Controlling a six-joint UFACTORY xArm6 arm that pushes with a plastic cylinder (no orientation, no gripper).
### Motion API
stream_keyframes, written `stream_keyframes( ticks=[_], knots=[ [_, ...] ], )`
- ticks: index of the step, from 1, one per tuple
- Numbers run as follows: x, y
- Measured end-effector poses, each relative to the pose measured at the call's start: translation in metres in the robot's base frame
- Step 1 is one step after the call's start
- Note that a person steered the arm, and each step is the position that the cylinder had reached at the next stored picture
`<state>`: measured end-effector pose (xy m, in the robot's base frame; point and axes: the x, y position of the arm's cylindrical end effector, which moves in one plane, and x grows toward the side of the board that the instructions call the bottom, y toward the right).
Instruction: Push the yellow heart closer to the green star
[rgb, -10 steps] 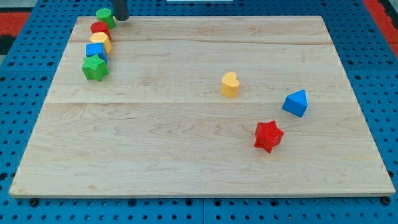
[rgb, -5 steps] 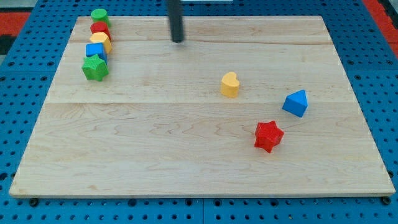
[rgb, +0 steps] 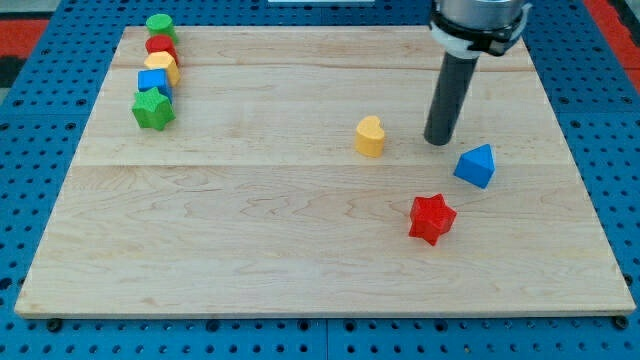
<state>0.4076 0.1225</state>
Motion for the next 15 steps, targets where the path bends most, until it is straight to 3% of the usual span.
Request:
stream_keyframes(
  ticks=[5, 6, 15],
  knots=[
    [0.001, -0.203],
    [0.001, -0.221],
    [-0.018, -0.250]
  ],
)
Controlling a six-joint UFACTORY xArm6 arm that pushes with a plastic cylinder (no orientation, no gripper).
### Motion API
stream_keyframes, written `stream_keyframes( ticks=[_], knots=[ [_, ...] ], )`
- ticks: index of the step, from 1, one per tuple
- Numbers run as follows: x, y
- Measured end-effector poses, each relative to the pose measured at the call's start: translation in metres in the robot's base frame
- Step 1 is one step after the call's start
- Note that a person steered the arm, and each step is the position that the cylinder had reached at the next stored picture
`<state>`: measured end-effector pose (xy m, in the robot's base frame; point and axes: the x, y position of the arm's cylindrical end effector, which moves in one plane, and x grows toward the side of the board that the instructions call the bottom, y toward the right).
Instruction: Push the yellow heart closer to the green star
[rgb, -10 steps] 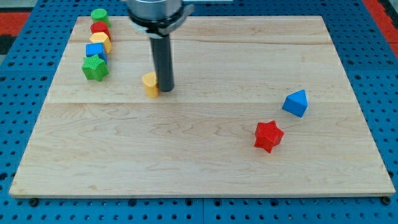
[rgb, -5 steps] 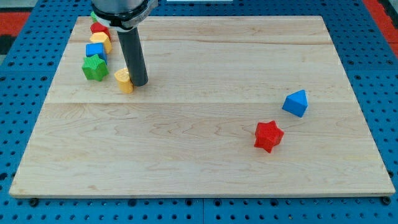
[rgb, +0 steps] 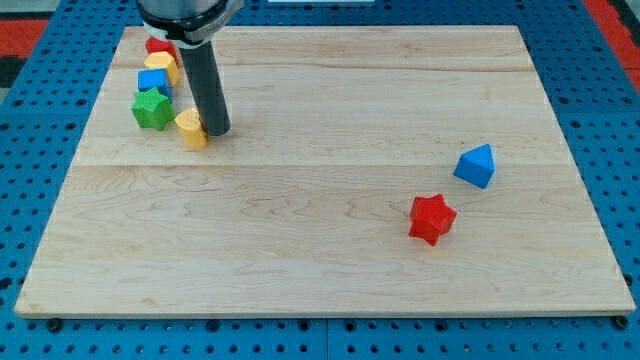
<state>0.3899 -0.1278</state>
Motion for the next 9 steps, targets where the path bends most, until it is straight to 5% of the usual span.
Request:
stream_keyframes(
  ticks=[9],
  knots=[
    [0.029, -0.018]
  ],
)
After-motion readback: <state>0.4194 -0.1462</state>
